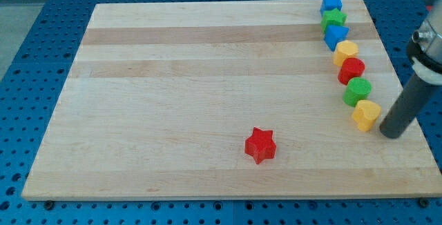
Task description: Slide the red star below the heart
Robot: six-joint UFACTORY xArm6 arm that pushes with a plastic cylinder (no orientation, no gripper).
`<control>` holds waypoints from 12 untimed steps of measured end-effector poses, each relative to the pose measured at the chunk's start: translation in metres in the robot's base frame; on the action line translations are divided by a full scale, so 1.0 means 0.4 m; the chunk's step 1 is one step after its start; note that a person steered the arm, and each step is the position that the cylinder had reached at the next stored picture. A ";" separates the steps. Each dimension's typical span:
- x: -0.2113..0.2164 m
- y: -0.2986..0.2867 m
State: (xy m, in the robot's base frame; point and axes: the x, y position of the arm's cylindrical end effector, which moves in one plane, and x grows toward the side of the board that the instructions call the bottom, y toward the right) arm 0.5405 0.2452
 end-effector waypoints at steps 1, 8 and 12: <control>0.101 -0.013; 0.043 -0.642; 0.053 -0.428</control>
State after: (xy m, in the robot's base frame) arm 0.5617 0.0739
